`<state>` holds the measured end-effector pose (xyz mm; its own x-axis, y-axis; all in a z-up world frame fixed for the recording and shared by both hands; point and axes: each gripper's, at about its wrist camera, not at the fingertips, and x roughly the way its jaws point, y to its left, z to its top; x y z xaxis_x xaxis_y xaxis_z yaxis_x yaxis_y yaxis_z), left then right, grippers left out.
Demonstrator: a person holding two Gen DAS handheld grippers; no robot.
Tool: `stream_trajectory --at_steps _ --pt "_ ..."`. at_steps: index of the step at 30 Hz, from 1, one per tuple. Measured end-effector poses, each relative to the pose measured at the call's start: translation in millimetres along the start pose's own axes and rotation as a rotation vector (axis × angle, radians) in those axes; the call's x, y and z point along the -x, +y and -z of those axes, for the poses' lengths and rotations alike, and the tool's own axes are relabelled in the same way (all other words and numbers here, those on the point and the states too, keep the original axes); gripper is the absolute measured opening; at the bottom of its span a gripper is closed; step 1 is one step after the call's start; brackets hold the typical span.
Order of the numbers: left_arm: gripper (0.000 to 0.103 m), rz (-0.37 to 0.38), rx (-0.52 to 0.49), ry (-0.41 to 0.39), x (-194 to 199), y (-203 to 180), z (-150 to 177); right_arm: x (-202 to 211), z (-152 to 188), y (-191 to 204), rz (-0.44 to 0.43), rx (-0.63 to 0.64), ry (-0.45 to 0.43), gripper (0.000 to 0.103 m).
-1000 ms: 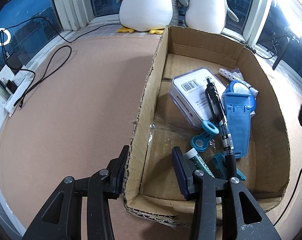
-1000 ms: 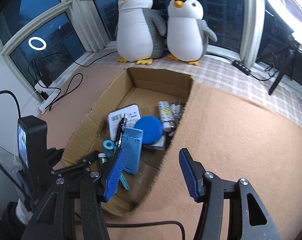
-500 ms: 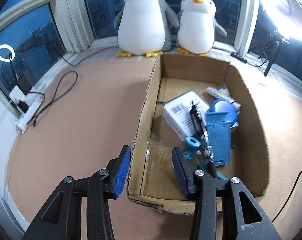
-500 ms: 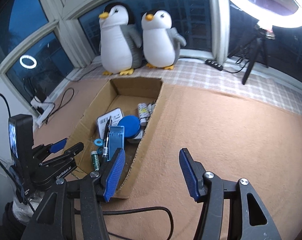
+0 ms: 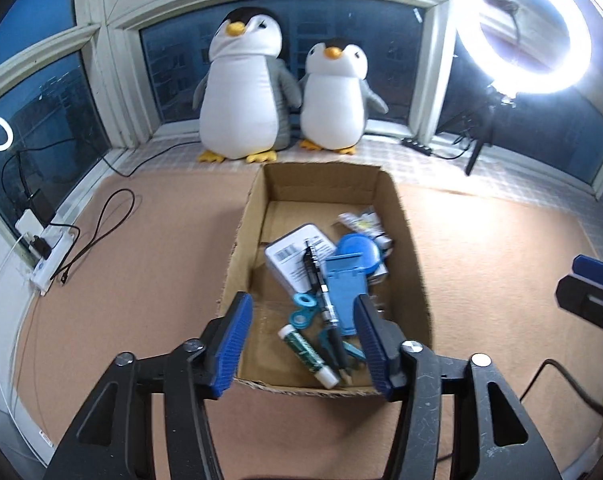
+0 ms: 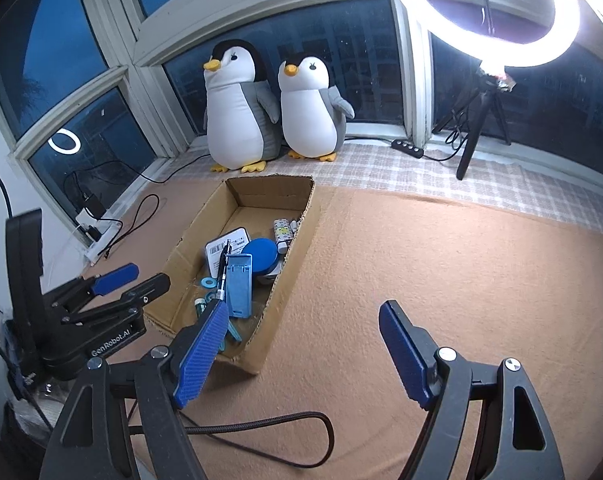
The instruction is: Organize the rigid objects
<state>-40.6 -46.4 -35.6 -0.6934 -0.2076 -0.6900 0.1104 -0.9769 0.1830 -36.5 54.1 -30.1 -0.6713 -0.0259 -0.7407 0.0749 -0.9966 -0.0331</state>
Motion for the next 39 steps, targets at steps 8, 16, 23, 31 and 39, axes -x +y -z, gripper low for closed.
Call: stream_trajectory --at_steps 8,16,23,31,39 --pt "0.068 0.015 -0.043 -0.073 37.7 -21.2 1.0 28.8 12.4 -6.6 0.010 -0.062 -0.020 0.074" --pt "0.078 0.011 -0.067 -0.145 69.4 -33.0 -7.4 58.8 11.8 -7.6 0.034 -0.095 -0.084 0.074" --pt "0.082 -0.008 -0.077 -0.175 83.4 -36.5 -8.0 66.0 11.6 3.7 0.047 -0.066 -0.102 0.075" --pt "0.088 -0.031 -0.057 -0.174 85.4 -28.1 -6.4 64.1 11.9 7.7 0.052 -0.057 -0.104 0.077" --pt "0.089 -0.021 -0.063 -0.161 80.5 -29.7 -5.6 61.7 13.5 3.6 0.056 -0.072 -0.100 0.078"
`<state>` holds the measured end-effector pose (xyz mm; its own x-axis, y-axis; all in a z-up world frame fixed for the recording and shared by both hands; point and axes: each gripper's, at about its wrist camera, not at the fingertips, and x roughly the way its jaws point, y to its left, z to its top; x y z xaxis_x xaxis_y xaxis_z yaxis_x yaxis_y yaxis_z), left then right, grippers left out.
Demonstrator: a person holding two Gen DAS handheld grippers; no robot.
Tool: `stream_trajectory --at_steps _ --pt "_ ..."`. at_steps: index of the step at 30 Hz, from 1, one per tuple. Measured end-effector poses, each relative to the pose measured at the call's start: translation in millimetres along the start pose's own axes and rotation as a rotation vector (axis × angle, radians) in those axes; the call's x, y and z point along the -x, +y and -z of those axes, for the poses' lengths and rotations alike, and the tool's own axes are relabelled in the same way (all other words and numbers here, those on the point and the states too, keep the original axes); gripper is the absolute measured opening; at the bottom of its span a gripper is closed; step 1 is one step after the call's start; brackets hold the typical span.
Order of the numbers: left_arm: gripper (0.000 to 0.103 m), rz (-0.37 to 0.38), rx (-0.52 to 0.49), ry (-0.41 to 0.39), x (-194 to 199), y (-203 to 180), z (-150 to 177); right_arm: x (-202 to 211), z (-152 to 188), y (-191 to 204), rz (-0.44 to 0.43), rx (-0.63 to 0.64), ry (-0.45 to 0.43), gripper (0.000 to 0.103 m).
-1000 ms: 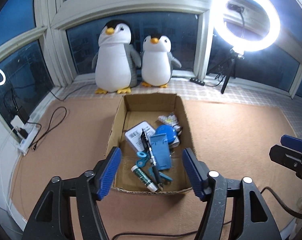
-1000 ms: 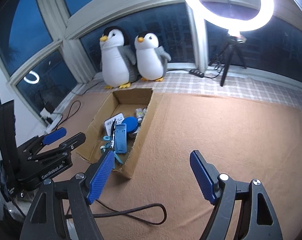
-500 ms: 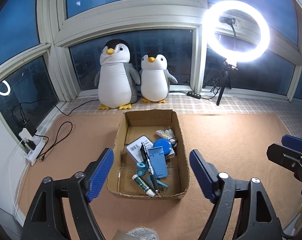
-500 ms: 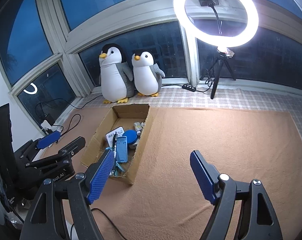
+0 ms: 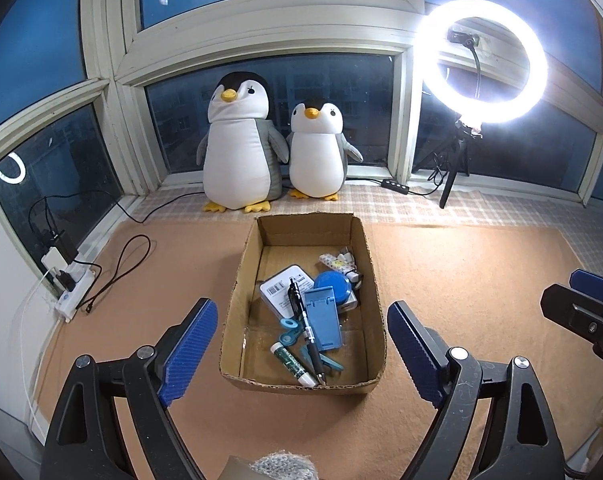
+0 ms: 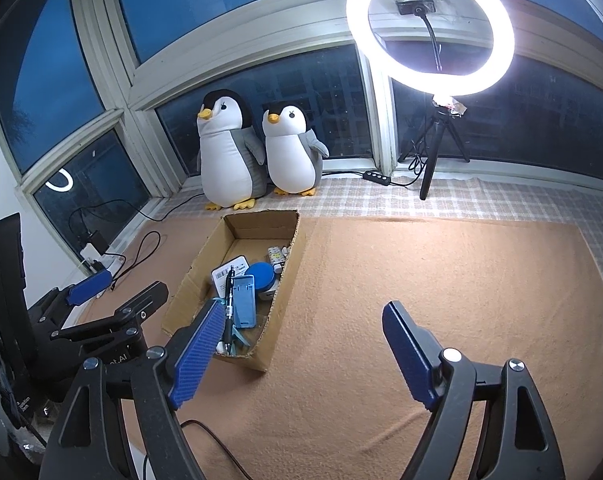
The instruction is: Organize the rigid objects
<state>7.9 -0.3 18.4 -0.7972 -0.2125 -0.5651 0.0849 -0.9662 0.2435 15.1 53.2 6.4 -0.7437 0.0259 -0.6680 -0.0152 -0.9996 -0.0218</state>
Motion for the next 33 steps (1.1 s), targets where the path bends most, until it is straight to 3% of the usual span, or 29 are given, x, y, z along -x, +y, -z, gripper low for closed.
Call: stream_trajectory --at_steps 33 --pt "0.091 0.025 0.003 0.015 -4.6 -2.1 3.2 -6.3 3.6 -3.8 -0.011 -0.032 0.031 0.082"
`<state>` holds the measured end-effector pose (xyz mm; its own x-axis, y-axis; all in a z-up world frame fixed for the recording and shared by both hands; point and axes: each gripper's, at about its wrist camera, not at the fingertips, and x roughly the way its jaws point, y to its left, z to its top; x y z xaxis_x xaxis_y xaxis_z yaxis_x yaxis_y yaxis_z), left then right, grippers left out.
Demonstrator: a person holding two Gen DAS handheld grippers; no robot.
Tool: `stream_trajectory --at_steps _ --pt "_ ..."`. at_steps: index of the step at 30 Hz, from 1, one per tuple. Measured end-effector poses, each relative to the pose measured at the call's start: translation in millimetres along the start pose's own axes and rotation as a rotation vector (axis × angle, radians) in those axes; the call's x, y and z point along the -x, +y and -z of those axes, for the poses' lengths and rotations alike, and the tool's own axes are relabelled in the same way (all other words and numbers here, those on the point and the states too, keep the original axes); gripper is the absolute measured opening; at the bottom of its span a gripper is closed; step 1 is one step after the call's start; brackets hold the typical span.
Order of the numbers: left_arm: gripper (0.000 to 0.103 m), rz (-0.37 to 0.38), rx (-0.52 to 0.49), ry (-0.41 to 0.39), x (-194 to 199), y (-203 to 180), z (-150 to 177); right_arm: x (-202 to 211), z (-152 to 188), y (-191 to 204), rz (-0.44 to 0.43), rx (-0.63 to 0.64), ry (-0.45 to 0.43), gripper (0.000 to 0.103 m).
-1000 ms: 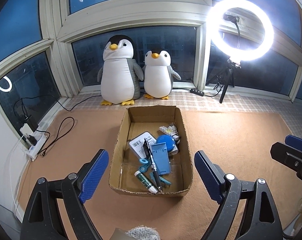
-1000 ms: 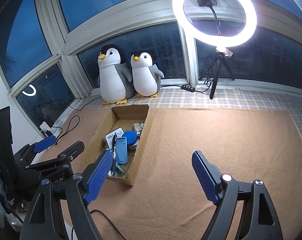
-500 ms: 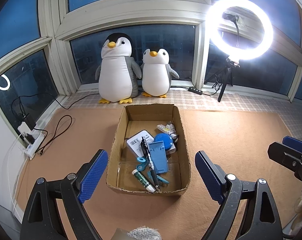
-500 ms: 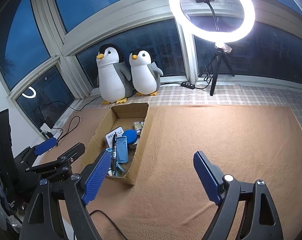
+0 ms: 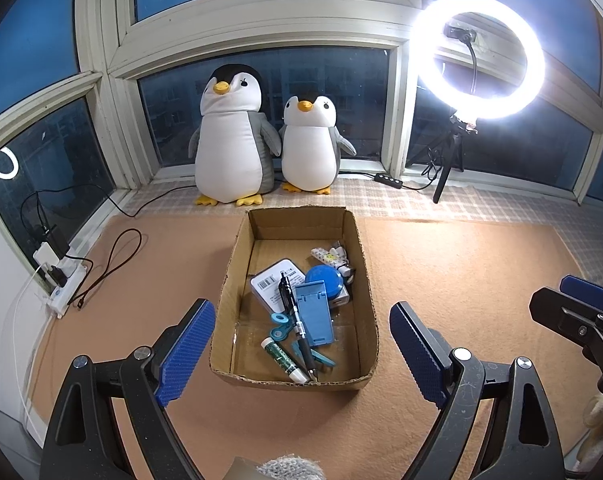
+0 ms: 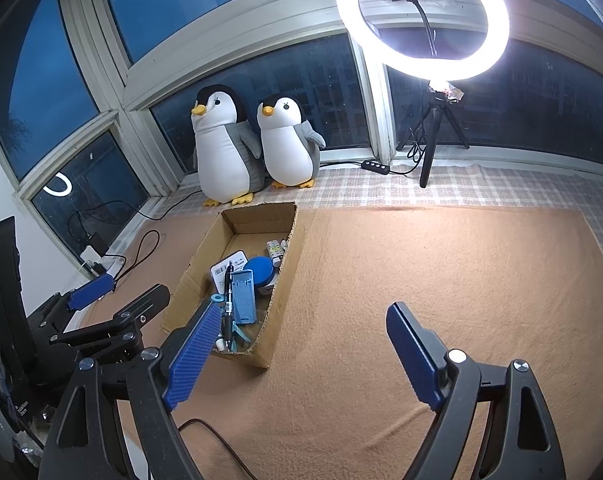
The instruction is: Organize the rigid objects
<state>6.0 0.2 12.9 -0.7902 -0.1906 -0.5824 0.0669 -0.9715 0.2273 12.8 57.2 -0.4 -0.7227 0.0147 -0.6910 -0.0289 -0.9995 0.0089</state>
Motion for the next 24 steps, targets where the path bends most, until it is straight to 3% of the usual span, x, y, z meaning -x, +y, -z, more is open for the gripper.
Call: stream_trajectory --at_steps 24 --pt "0.092 0.024 0.003 0.028 -7.6 -0.7 0.9 -3.6 1.1 -1.2 0.000 -0.005 0.018 0.082"
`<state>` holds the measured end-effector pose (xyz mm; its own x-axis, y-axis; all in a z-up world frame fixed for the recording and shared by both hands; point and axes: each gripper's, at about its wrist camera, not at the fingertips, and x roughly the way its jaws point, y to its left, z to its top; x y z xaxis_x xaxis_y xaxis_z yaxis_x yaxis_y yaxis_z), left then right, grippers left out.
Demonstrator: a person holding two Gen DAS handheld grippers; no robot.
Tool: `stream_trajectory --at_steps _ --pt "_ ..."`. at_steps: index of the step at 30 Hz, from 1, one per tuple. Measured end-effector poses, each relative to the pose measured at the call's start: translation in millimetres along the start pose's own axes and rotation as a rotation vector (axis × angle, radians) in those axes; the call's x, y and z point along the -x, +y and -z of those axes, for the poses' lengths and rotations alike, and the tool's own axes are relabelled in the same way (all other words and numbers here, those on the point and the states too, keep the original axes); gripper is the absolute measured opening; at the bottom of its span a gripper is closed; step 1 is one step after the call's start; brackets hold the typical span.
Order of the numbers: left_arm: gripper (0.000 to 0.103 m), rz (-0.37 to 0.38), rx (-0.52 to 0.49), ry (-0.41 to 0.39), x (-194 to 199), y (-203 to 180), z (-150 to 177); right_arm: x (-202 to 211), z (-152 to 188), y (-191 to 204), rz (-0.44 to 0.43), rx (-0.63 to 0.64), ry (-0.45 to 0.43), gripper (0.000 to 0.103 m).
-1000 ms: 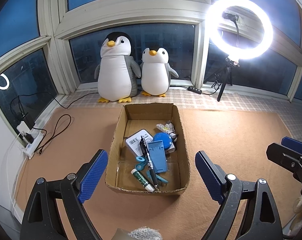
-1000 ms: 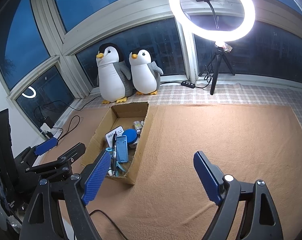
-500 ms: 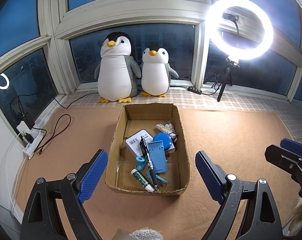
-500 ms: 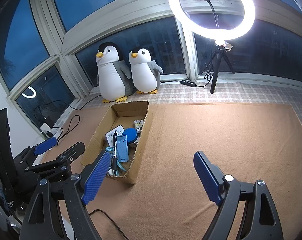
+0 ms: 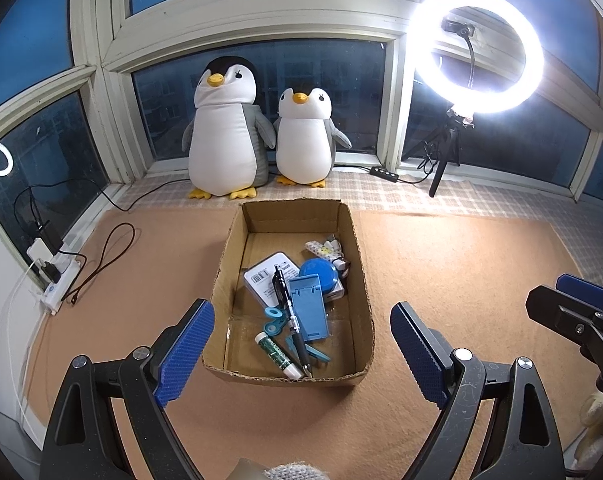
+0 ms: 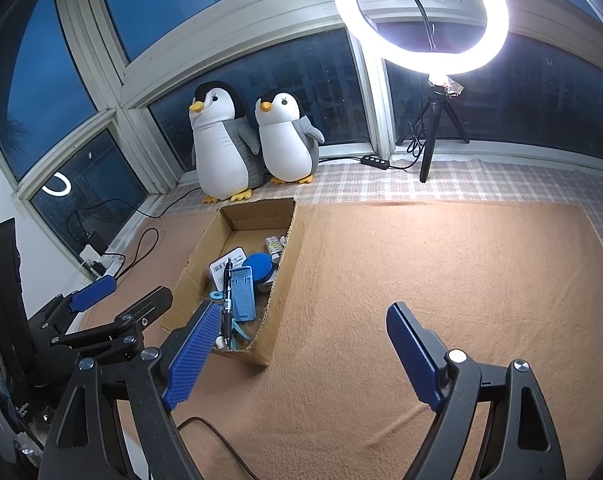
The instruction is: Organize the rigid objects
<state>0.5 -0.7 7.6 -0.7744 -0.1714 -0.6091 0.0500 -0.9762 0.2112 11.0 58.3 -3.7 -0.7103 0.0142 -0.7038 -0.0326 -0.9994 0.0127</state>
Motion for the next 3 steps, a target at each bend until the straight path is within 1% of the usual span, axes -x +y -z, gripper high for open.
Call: stream_trajectory --at_steps 3 --pt "0.093 0.003 0.005 0.015 -4.0 0.8 1.2 -1.1 0.6 -0.2 0.001 -0.001 0.004 0.082"
